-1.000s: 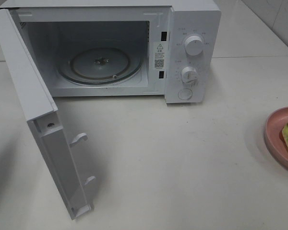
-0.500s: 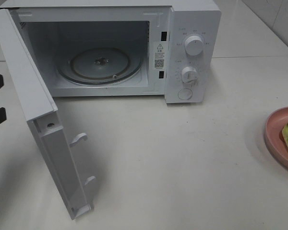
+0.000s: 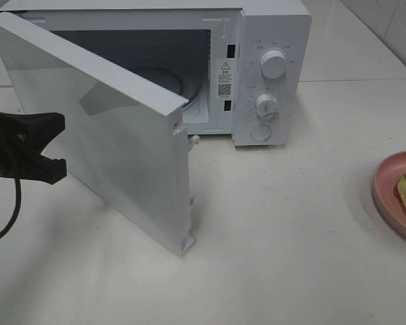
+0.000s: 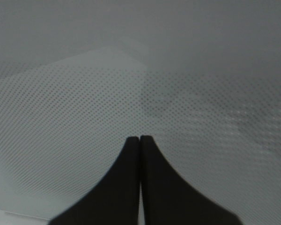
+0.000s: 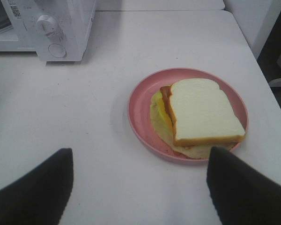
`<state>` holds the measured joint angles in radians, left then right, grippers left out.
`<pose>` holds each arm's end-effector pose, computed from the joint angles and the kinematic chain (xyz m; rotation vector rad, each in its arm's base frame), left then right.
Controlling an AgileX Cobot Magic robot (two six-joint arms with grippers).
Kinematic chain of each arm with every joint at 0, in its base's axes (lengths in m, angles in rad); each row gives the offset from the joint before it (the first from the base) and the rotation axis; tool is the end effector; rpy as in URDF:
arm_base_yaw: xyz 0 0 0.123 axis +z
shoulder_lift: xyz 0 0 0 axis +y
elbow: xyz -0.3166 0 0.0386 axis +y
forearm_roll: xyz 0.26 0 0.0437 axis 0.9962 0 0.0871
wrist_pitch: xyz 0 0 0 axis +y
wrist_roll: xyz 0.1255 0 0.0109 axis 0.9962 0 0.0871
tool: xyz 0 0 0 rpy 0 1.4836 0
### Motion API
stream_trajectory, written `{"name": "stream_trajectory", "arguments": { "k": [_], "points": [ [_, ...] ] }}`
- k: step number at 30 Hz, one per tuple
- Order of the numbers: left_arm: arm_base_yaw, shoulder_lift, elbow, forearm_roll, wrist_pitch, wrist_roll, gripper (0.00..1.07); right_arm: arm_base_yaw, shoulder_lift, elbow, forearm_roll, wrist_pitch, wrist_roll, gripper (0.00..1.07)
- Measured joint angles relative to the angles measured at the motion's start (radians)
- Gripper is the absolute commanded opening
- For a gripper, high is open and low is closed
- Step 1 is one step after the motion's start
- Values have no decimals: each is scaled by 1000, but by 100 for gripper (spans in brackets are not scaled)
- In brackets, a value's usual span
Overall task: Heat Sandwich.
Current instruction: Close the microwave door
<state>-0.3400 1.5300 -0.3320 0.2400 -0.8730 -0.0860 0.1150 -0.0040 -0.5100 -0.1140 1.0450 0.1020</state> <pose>0.2573 -0.1153 0.1837 0.4996 1.7639 -0.3572 0.0029 -0.0121 0.2726 -0.0079 2.0095 0.0027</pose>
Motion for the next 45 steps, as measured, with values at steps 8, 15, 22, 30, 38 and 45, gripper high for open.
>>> {"name": "stream_trajectory", "arguments": {
  "k": [8, 15, 22, 30, 38, 45],
  "points": [
    [-187, 60, -70, -293, 0, 167, 0, 0, 0, 0, 0, 0, 0, 75],
    [-298, 127, -144, -461, 0, 249, 0, 0, 0, 0, 0, 0, 0, 75],
    [-380, 205, -243, -578, -1, 285, 0, 0, 0, 0, 0, 0, 0, 75],
    [-443, 287, -375, -712, 0, 358, 0, 0, 0, 0, 0, 0, 0, 75],
    [-466, 361, -510, -839, 29, 443, 0, 0, 0, 0, 0, 0, 0, 75],
    [-466, 414, -612, -886, 58, 481, 0, 0, 0, 0, 0, 0, 0, 75]
  ]
}}
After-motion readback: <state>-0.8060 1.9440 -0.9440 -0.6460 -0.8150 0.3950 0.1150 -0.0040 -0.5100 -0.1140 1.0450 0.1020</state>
